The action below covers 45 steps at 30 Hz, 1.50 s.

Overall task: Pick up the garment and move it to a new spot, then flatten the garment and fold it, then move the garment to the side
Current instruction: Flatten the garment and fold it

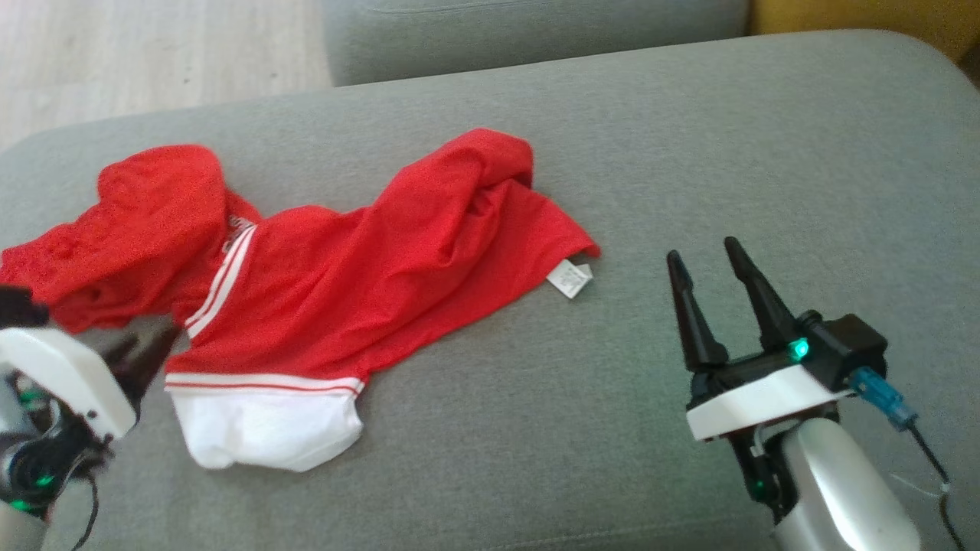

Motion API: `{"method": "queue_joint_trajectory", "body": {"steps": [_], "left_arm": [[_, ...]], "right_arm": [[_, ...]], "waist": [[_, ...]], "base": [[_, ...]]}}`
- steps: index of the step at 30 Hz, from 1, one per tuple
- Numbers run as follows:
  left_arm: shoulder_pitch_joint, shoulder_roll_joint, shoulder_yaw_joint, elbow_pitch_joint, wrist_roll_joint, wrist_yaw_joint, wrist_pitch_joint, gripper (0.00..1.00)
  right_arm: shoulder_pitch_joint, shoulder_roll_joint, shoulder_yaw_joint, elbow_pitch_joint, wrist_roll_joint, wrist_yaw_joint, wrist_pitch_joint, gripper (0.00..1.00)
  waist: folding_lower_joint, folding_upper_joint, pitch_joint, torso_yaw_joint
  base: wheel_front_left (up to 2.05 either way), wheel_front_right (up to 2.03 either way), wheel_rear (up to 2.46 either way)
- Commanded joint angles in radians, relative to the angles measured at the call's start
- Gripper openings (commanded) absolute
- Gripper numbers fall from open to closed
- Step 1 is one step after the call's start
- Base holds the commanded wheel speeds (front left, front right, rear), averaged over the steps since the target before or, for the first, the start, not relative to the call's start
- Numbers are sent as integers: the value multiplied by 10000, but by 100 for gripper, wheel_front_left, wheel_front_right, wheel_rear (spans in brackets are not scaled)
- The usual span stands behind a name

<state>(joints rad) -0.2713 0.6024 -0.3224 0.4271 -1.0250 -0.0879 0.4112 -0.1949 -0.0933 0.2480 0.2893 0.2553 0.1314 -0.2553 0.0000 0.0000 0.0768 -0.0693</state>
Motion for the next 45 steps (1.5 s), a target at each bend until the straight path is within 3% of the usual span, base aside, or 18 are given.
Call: {"method": "queue_joint_trajectory", "body": {"steps": [1,4,7,11,17,24,31,39,40,41,42,43,45], "left_arm": [[-589,519,450,-547,439,-51,-859,100],[-340,431,440,-1227,1263,169,-2208,100],[105,219,417,-2088,2164,788,-3552,100],[770,-650,370,-3269,2859,1543,-5284,100],[1463,-1517,291,-3702,3415,1751,-6545,100],[1604,-2547,309,-3966,4286,1646,-6720,100],[1766,-3839,720,-3606,5054,1128,-6727,100],[1623,-4429,1347,-3223,5677,438,-6728,100],[1598,-4478,1420,-3187,5740,377,-6728,100],[1579,-4530,1488,-3156,5801,322,-6729,100],[1569,-4578,1556,-3126,5862,273,-6729,100],[1570,-4624,1623,-3095,5918,231,-6729,100],[1609,-4710,1737,-3024,6023,156,-6729,100]], "right_arm": [[-330,-131,77,-246,5,-7,-65,100],[-320,-247,-79,-116,-86,-7,-65,100],[-415,-393,-181,262,-303,-7,153,100],[-832,-594,-23,898,-572,-7,724,100],[-1809,-1006,244,2213,-964,-7,1628,100],[-2716,-1522,805,4023,-1292,-7,2479,100],[-3702,-1719,1393,5709,-1455,-7,2209,100],[-4699,-1472,1608,7446,-1633,-7,1605,100],[-4799,-1442,1691,7605,-1636,-7,1488,86],[-4890,-1415,1779,7744,-1632,-7,1355,58],[-4982,-1385,1850,7868,-1610,-7,1213,18],[-5085,-1369,1912,7975,-1608,-7,1065,0],[-5252,-1314,1972,8188,-1582,-7,802,0]], "waist": [[0,0,10,256],[0,0,4,533],[0,0,25,777],[0,0,99,1121],[0,0,247,1656],[0,0,406,2269],[0,0,587,2730],[0,0,832,3022],[0,0,857,3036],[0,0,876,3044],[0,0,890,3042],[0,0,898,3026],[0,0,852,2936]], "base": [[0,0,0],[0,0,0],[0,0,0],[0,0,0],[0,0,0],[0,0,0],[0,0,0],[0,0,0],[0,0,0],[0,0,0],[0,0,0],[0,0,0],[0,0,0]]}}
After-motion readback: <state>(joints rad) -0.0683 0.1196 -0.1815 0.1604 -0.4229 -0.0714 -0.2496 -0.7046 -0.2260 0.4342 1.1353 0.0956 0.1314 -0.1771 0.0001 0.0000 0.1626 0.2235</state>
